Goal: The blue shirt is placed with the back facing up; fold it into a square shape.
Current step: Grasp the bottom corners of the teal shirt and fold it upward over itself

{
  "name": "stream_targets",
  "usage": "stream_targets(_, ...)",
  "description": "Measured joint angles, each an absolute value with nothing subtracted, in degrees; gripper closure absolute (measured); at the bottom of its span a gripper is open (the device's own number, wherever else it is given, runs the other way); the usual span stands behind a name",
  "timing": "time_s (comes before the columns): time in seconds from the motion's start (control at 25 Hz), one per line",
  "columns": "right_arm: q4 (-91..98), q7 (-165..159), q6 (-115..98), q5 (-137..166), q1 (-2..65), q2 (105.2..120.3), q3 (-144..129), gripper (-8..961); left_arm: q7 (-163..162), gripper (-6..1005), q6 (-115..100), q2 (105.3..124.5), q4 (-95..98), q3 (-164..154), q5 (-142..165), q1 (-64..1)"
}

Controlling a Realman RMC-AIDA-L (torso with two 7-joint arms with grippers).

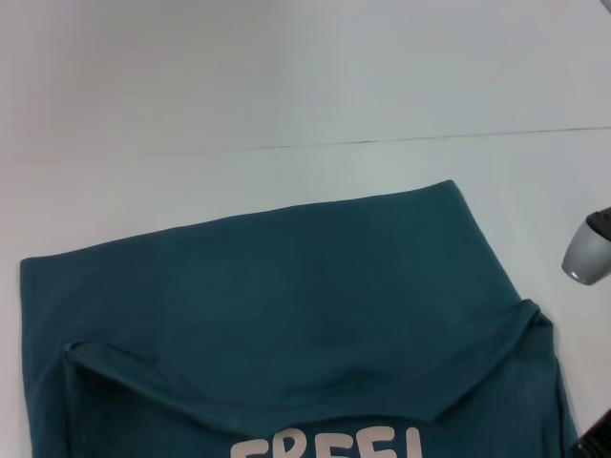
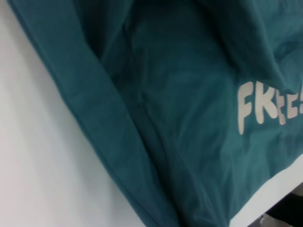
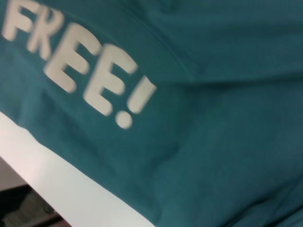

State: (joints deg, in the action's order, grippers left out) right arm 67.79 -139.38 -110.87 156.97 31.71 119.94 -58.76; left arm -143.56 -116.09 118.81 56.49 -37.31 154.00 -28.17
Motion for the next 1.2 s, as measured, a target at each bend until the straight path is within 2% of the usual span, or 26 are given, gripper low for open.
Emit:
stream_targets(0.16, 69.9, -138.67, -110.91, 155.13, 31.71, 119.58, -56.86, 911, -141.97, 948, -118.18, 118.19, 55.71, -34.42, 152.28, -28.82)
stream_targets(0.32, 72.58, -136.77, -112.31, 154.43, 32.97, 118.69, -50.47, 911, -141.95, 948, -118.95, 116.08, 55.29, -30.51, 148.75, -30.17)
stream_targets(0.56, 70.87, -136.43, -112.19, 149.15, 36.74, 114.57, -39.85, 911, -141.45, 948, -118.63, 113.19, 53.14, -23.21, 144.21, -33.64)
stream_targets(0.72, 69.24, -137.11, -109.55, 147.03, 38.77, 113.1, -35.85, 911, -141.41, 947, -117.69, 111.95, 53.08, -18.85, 141.43, -35.75)
stream_targets(0.84, 67.97, -137.92, -106.39, 146.91, 40.07, 112.71, -34.5, 911, -141.57, 947, -113.6, 110.93, 53.11, -16.08, 139.51, -36.85)
stream_targets(1.2, 63.57, -140.16, -93.5, 147.36, 43.08, 112.33, -34.85, 897, -140.58, 947, -98.64, 111.22, 51.27, -16.62, 136.29, -37.41)
